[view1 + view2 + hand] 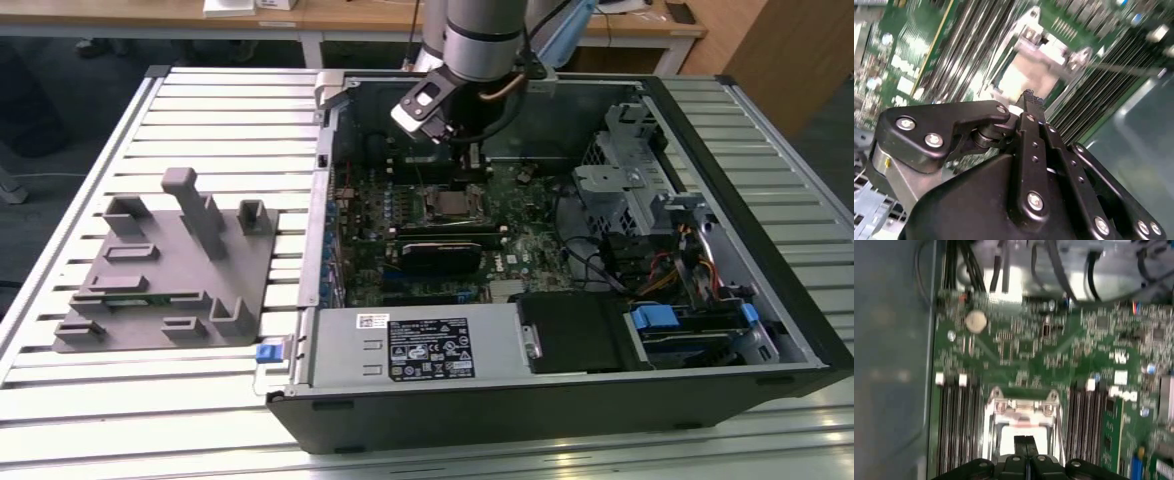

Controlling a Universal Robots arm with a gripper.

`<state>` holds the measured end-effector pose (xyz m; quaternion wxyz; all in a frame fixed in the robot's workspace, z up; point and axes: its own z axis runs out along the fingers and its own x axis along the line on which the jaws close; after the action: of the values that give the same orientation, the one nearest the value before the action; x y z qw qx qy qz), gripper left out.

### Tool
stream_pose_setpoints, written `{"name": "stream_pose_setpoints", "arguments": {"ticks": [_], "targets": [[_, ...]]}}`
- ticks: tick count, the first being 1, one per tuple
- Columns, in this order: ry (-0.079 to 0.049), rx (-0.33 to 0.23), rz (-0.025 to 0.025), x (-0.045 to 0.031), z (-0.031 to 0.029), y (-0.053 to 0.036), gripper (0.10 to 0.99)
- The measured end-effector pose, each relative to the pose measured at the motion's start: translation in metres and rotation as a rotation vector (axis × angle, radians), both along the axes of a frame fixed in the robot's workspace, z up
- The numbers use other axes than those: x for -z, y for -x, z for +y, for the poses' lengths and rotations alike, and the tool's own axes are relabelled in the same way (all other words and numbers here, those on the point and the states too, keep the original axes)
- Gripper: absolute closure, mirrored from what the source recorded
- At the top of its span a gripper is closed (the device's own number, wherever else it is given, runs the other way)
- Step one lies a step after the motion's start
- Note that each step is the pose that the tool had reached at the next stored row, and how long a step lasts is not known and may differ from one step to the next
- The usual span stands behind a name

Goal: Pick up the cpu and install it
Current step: 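Close the cpu cover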

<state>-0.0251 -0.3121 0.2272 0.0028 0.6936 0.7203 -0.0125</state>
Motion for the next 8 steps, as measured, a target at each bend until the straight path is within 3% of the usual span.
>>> {"name": "stream_pose_setpoints", "arguments": {"ticks": [8], "targets": [[0.0, 0.0, -0.0002, 0.0056, -0.0001, 0.0199, 0.98]]}}
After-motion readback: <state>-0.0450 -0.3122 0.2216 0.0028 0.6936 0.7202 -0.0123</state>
